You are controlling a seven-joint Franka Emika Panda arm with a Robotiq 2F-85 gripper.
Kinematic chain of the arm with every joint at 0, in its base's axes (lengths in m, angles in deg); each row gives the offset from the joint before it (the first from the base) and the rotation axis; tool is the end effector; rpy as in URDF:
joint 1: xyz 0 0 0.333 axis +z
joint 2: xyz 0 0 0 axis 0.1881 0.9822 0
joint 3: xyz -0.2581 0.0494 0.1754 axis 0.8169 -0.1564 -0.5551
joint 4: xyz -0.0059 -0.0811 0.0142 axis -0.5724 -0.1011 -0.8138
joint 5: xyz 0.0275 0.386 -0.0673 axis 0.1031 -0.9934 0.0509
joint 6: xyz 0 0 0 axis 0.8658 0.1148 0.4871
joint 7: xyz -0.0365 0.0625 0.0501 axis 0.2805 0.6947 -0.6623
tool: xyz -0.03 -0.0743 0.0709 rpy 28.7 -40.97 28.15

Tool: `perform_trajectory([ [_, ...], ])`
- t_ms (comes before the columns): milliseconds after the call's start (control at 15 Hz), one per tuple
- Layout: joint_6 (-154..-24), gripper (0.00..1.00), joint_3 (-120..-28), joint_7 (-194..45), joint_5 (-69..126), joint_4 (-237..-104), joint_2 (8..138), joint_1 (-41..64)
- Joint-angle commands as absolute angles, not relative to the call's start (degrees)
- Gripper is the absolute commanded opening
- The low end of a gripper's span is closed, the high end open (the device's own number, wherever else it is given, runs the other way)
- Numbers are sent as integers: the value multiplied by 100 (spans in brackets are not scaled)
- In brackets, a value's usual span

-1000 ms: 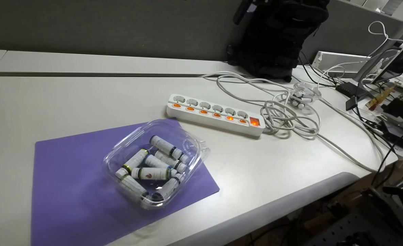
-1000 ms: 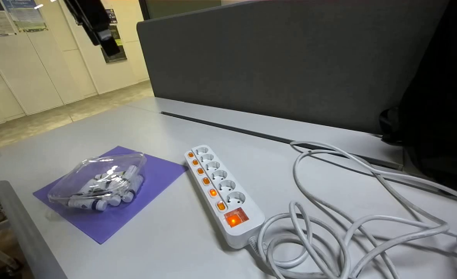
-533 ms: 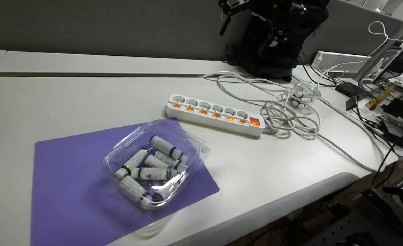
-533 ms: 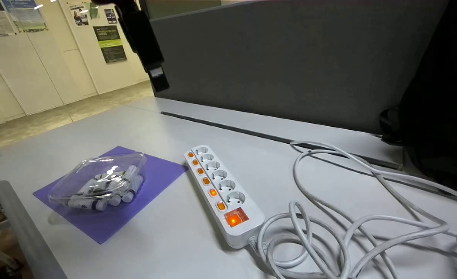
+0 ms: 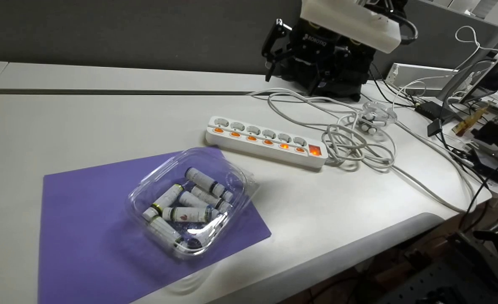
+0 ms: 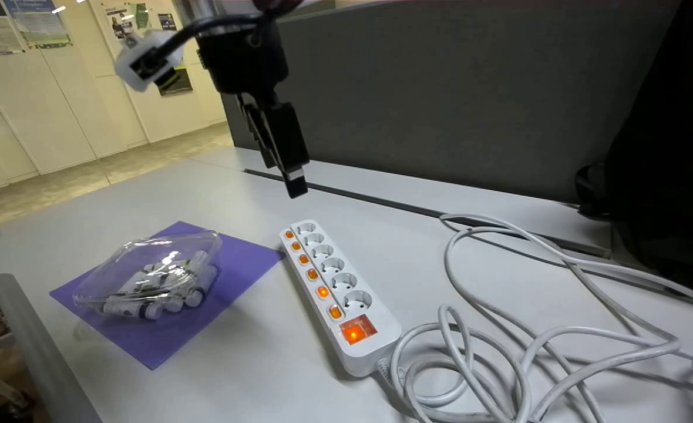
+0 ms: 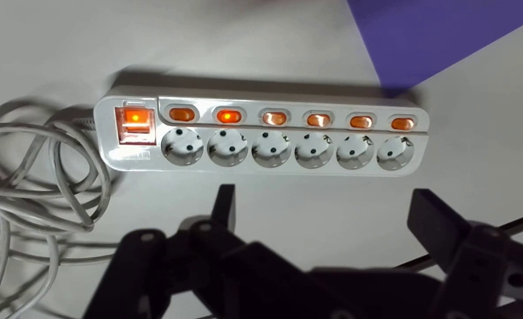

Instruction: Turn off the third switch from the right

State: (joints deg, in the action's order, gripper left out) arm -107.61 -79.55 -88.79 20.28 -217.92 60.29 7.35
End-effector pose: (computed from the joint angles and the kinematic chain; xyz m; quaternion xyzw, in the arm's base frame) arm 0.5002 -0.0203 0.2884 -0.9714 0.2214 -0.0778 0.0360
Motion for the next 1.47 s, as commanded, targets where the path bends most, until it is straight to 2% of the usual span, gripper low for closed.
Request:
perform_trajectory([
  [0, -10774, 100, -7778, -8893, 2190, -21350, 6618, 877],
  [800, -11143, 100, -7627, -8762, 2002, -21496, 7011, 946],
  [867, -11262, 75, -7680, -8605, 1802, -21510, 7085, 891],
  [1000, -11406, 67, -7739, -8368, 1494, -21523, 7222, 835],
  [1400, -11667, 25, -7878, -7935, 947, -21658, 7461, 744],
])
